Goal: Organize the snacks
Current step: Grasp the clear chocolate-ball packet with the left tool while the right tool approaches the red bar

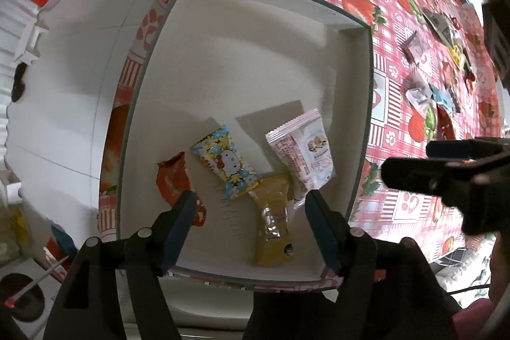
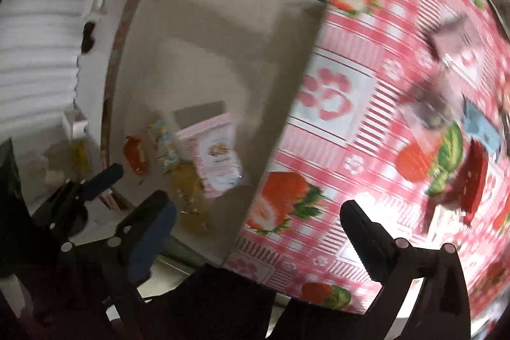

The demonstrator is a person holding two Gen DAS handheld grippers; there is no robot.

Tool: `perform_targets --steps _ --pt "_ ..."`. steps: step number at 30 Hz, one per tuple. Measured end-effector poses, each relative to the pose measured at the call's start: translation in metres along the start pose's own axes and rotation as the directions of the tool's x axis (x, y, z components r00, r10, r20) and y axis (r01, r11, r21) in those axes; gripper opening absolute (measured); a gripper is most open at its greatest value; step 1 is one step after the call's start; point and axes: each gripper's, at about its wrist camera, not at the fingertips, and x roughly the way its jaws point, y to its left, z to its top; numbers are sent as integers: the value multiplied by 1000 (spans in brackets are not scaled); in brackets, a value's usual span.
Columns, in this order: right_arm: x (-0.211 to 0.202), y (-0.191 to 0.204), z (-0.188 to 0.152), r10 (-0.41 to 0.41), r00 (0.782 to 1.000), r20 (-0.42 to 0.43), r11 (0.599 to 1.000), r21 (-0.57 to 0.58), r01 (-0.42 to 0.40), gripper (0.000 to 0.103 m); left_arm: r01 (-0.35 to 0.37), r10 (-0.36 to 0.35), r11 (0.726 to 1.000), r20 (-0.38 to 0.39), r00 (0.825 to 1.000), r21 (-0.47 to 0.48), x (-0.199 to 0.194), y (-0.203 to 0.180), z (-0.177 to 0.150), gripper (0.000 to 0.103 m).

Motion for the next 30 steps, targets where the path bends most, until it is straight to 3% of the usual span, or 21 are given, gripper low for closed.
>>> perform_targets --steps 10,22,30 --pt "-3 -98 -31 29 999 36 960 278 -38 103 -43 43 996 -2 999 80 -7 -33 12 74" --pt "2 -200 -78 59 994 94 837 537 -101 103 -65 70 970 -12 998 234 -9 -100 25 75" --pt "14 -258 -119 44 995 88 740 667 -92 103 -45 62 940 -40 997 339 2 -158 32 75"
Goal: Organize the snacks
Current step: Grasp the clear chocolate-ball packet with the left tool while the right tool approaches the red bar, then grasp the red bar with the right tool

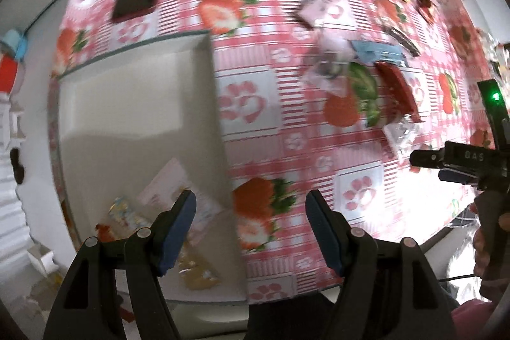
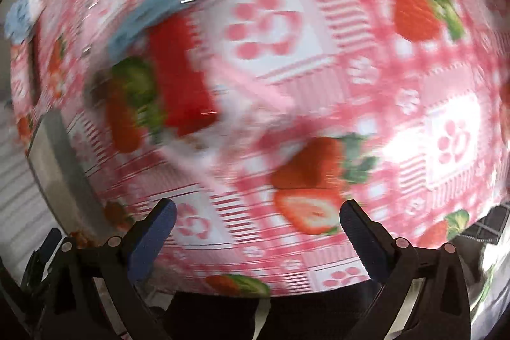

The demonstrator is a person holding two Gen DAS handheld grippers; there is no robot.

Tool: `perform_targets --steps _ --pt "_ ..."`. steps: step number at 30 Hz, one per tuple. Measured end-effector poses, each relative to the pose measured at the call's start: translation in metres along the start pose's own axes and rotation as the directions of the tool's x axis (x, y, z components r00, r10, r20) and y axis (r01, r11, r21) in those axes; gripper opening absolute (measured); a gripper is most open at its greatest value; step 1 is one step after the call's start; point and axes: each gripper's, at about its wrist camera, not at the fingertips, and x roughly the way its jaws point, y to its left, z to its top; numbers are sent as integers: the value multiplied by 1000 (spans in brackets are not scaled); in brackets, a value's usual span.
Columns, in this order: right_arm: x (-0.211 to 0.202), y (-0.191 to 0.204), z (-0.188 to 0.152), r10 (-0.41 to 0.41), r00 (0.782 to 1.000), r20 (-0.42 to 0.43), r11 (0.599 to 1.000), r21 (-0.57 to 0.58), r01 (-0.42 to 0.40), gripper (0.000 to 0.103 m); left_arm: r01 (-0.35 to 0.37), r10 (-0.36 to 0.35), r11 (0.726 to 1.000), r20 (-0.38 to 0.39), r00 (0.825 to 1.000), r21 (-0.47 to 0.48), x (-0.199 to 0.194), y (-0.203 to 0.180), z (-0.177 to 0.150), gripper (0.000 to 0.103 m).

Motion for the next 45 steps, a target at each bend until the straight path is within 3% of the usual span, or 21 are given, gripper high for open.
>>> perform_targets --steps 5,13,23,27,30,32,35,45 --pt "-2 -29 3 -9 1000 7 999 45 9 103 0 0 999 -4 1000 46 9 -29 26 75" --pt "9 -59 -16 -39 999 0 999 3 39 103 -21 21 991 1 1000 129 36 -71 89 75" --pt "-8 -90 -18 -58 998 18 998 -36 58 103 -32 44 986 -74 996 166 80 -100 135 75" --pt "-25 -89 -3 -59 998 28 996 -58 60 103 -36 49 987 -78 996 158 87 -100 138 68" --pt "-36 -74 14 -66 997 39 994 -81 69 103 -42 53 985 -60 997 165 87 -104 138 56" --pt "-37 -64 21 -71 996 46 992 -99 75 103 -42 50 986 -49 998 164 84 -92 137 42" --pt "-40 -51 32 -88 994 58 987 -127 95 103 -41 47 986 -37 998 159 82 -87 137 32" --pt "-56 9 64 -120 988 99 962 -233 140 103 -38 49 988 -68 997 148 82 -59 87 32"
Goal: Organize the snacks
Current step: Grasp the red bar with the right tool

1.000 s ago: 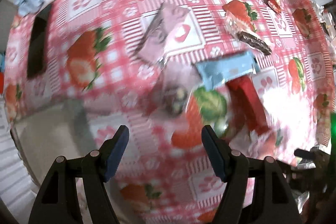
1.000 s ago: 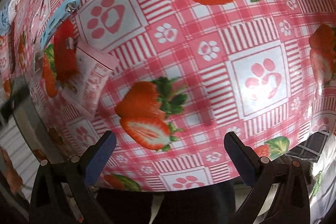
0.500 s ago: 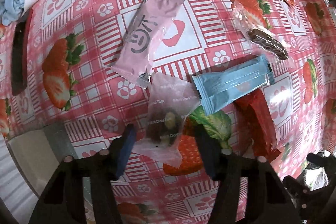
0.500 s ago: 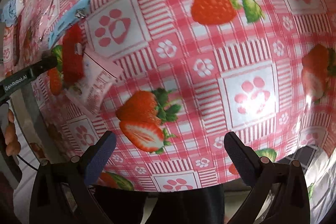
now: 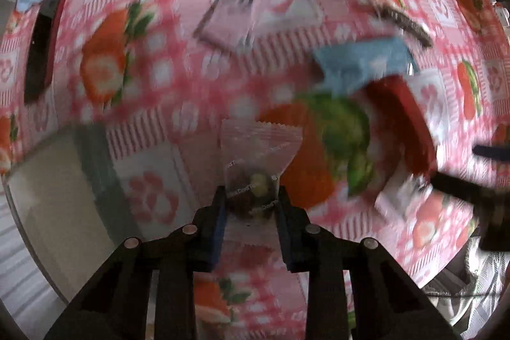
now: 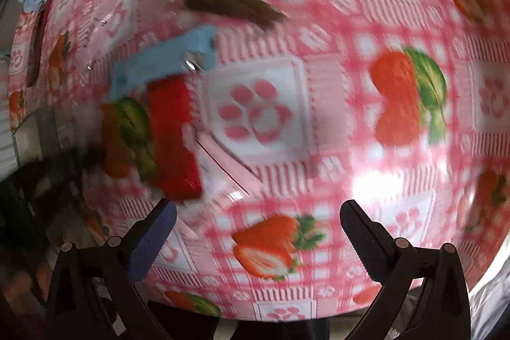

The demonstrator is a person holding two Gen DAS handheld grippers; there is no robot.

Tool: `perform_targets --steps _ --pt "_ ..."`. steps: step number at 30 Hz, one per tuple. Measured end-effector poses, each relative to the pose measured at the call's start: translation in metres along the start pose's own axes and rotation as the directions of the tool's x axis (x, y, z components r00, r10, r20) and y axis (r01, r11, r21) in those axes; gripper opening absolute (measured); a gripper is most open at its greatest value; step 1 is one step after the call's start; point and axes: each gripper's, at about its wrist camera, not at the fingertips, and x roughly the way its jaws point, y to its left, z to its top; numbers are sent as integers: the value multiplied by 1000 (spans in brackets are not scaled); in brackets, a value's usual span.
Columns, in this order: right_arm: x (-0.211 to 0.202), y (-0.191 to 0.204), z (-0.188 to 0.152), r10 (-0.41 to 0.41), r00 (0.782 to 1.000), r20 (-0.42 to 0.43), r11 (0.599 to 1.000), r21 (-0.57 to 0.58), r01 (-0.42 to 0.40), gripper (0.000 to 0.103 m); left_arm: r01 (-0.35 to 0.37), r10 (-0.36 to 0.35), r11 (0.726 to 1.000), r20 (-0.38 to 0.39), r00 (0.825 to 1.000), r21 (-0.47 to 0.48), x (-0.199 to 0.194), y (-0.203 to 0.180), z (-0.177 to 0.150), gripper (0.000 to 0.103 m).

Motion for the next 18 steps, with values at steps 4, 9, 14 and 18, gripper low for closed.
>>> perform_targets --steps 4,9,14,18 --pt "-4 24 25 -15 1000 17 998 -57 16 103 -6 6 1000 -8 1000 -23 4 7 -19 32" --pt "3 50 46 -50 999 10 991 -124 51 103 -9 9 999 -8 1000 -36 7 8 -27 32" --pt "3 85 55 -108 994 18 979 -171 110 70 -10 10 999 0 1000 -38 8 8 -27 32" --pt "-1 103 45 -148 988 37 960 -233 153 60 -11 11 999 1 1000 -34 8 5 -29 32"
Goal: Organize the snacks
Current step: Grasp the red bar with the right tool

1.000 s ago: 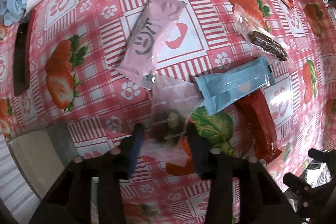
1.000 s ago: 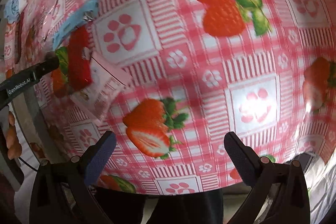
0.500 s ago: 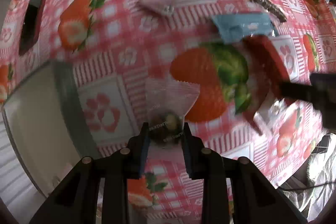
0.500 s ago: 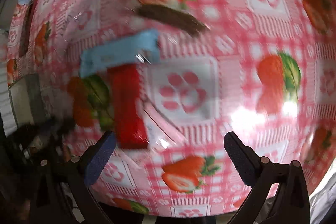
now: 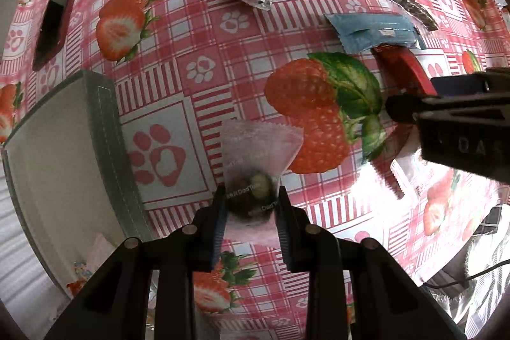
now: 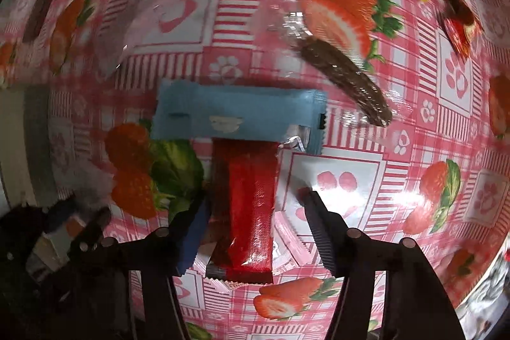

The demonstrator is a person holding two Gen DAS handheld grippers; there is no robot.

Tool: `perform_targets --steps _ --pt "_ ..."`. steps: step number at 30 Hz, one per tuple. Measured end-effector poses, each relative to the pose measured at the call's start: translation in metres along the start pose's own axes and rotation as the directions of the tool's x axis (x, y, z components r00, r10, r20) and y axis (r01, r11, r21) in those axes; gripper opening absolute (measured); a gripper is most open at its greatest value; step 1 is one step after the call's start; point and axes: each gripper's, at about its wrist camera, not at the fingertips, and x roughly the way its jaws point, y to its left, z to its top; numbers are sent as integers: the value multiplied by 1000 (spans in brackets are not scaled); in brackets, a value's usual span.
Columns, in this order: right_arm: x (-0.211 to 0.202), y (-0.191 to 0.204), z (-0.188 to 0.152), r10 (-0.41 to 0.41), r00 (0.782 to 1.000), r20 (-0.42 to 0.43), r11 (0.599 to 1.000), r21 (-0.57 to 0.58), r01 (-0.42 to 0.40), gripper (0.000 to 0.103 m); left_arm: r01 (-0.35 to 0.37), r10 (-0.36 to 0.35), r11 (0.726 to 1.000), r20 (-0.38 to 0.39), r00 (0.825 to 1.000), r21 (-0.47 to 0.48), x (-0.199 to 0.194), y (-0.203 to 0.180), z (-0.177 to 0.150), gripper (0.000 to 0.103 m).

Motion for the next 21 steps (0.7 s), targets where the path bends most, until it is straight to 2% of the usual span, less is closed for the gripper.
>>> perform_targets --steps 4,6,12,21 --pt "-3 6 -20 27 1000 1 1000 15 -27 46 -4 4 1000 9 1000 8 -2 -2 0 32" --pt "-2 0 -37 48 999 -5 999 19 -48 34 -1 1 1000 14 1000 11 -3 -3 -4 32" --pt "0 -8 -81 158 987 -30 984 84 -155 33 38 -38 999 -8 999 0 -2 -5 -32 31" --pt "-9 -27 -130 231 973 -25 961 163 -224 33 82 -82 996 -2 997 -24 -14 0 -68 31"
